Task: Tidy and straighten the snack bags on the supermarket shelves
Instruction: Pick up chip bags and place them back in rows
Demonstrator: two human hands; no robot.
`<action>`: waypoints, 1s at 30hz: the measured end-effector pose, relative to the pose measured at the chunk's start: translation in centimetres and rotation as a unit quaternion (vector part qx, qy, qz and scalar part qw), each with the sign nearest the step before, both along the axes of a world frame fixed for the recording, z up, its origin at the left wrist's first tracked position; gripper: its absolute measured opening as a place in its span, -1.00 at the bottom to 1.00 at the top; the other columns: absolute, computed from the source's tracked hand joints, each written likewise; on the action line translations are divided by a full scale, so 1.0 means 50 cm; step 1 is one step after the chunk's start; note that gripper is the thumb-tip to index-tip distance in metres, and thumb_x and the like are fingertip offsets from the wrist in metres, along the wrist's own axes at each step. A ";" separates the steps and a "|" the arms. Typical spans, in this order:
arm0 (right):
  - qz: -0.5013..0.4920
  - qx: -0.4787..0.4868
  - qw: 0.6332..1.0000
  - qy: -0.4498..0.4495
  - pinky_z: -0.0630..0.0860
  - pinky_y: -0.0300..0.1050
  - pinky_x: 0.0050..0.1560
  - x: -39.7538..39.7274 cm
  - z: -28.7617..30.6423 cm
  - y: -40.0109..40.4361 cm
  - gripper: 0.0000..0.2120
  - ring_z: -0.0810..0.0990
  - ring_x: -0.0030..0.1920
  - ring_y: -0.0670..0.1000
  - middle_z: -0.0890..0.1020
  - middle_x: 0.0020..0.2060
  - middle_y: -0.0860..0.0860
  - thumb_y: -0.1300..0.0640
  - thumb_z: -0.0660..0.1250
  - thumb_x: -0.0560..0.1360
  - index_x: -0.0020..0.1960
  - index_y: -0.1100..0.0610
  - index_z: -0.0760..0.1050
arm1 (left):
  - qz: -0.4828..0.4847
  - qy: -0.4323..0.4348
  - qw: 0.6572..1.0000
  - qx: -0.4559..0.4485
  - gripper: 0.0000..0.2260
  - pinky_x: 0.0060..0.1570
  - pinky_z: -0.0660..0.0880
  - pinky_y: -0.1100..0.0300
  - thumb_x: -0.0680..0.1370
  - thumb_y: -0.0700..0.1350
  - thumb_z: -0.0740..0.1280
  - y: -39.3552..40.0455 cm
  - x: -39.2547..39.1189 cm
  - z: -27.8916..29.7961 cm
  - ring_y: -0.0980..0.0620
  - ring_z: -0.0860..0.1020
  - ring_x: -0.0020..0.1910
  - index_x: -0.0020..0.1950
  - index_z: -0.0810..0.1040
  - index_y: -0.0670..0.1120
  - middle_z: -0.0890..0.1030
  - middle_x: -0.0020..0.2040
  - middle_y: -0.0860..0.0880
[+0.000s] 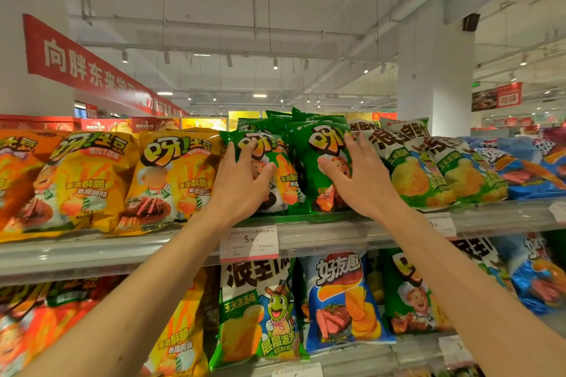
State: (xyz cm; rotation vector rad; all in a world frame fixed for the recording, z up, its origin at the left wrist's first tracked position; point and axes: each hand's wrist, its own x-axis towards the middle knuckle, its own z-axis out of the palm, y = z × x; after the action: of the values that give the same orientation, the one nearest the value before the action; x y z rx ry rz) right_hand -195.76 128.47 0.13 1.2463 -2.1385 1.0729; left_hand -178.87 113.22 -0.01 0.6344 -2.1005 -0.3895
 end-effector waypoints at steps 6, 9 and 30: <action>0.036 -0.123 0.992 0.003 0.37 0.07 0.47 0.066 -0.029 0.060 -0.43 0.40 0.45 0.01 0.42 0.45 0.01 -0.19 0.34 0.58 0.49 0.05 0.37 | -0.060 0.132 0.989 -0.024 -0.61 0.24 0.52 0.10 0.62 0.10 0.34 0.034 0.105 -0.026 0.14 0.50 0.25 0.42 0.43 0.05 0.52 0.30 0.06; 0.067 -0.150 0.984 -0.064 0.53 -0.16 0.17 0.119 -0.065 0.080 -0.58 0.58 0.15 -0.16 0.58 0.21 -0.12 -0.15 0.37 0.58 0.37 -0.03 0.44 | -0.079 0.181 0.980 0.018 -0.77 -0.04 0.49 0.31 0.61 0.06 0.36 0.052 0.175 -0.063 0.27 0.54 0.03 0.24 0.49 0.07 0.58 0.08 0.18; 0.268 -0.021 0.845 -0.462 0.55 -0.12 -0.23 0.546 -0.565 -0.079 -0.96 0.61 -0.31 0.00 0.71 -0.25 0.14 0.21 0.40 0.58 0.01 0.16 0.63 | 0.087 0.310 0.881 0.346 -0.95 -0.11 0.54 0.22 0.61 -0.12 0.37 0.049 0.717 -0.536 0.10 0.65 -0.17 0.02 0.61 -0.06 0.69 -0.12 0.00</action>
State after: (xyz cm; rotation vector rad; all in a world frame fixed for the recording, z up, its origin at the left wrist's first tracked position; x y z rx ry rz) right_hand -168.44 124.52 -28.11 1.5416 -2.3918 2.3332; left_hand -143.02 115.64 -26.80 0.9430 -1.2463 -1.1041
